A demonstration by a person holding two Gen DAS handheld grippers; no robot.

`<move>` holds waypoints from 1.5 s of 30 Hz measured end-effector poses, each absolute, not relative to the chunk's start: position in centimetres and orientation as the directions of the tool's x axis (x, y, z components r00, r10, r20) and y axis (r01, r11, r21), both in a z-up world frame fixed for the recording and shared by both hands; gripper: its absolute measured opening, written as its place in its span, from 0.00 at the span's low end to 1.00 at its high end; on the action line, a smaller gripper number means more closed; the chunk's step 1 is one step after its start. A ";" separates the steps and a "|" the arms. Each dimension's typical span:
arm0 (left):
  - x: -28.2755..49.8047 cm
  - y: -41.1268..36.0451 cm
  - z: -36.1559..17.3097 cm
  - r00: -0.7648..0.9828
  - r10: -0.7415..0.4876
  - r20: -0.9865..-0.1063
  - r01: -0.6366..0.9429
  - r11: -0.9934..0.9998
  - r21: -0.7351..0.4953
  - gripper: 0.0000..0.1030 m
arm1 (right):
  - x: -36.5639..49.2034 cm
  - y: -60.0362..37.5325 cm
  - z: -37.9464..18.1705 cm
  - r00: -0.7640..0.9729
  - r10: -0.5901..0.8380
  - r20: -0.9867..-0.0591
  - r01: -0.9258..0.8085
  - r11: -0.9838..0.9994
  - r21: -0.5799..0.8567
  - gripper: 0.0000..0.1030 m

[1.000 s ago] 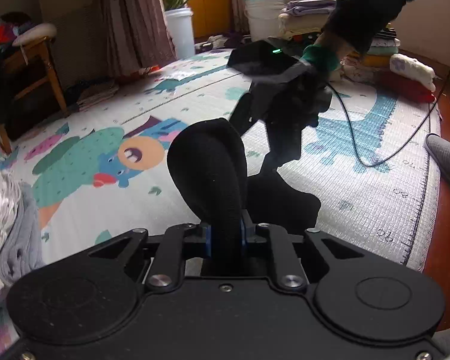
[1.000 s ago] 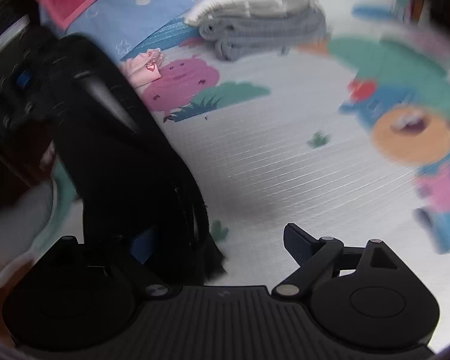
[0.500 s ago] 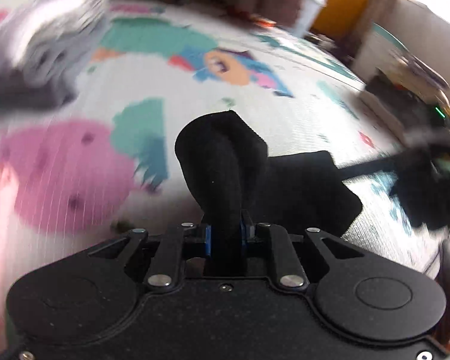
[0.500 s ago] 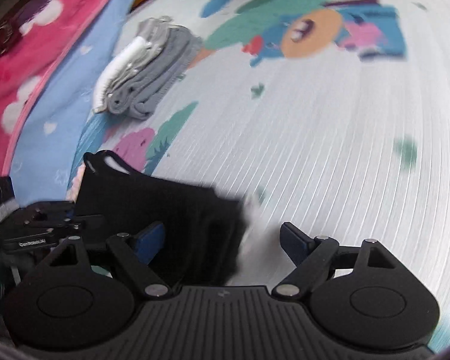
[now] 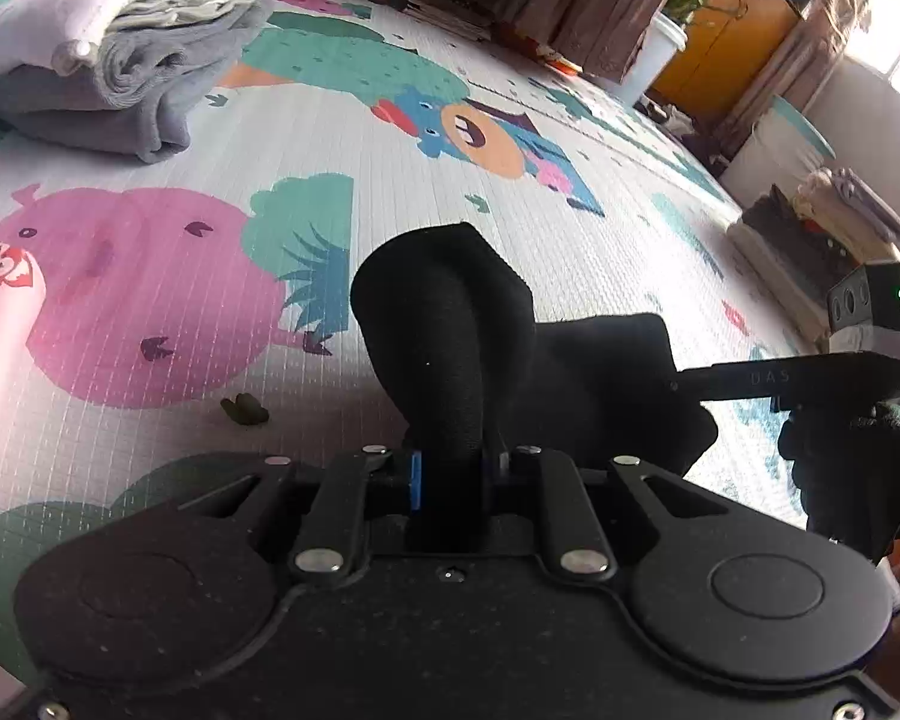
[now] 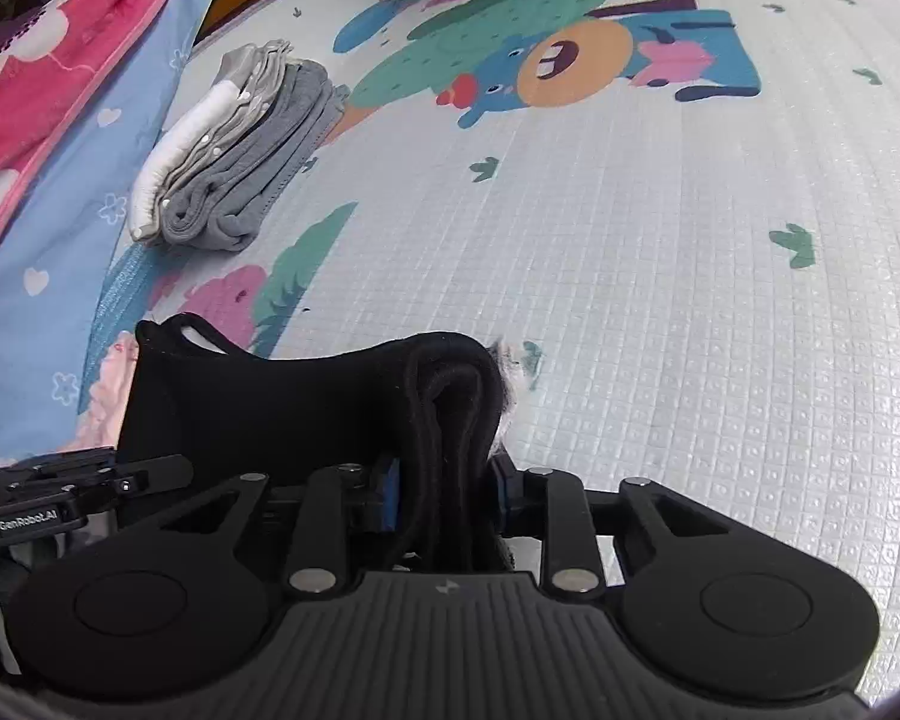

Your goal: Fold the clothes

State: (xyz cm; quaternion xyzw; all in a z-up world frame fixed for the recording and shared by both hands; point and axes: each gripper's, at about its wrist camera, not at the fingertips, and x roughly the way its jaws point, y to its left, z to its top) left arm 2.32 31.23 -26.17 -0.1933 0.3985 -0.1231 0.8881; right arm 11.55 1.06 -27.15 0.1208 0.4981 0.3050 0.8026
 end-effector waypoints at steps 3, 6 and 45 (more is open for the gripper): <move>2.3 31.8 -25.6 0.674 -0.366 -0.641 0.037 0.884 -0.466 0.14 | 12.3 1.6 -26.2 0.314 0.630 -0.711 -0.395 0.767 0.505 0.27; 2.5 32.9 -24.5 0.716 -0.349 -0.604 0.000 0.866 -0.500 0.14 | 13.5 2.5 -24.3 0.325 0.649 -0.688 -0.437 0.748 0.499 0.26; 9.8 45.4 -16.5 0.909 0.299 -0.290 -0.402 0.811 -0.425 0.55 | 28.5 10.6 -10.4 0.353 0.587 -0.728 -0.806 0.586 0.082 0.63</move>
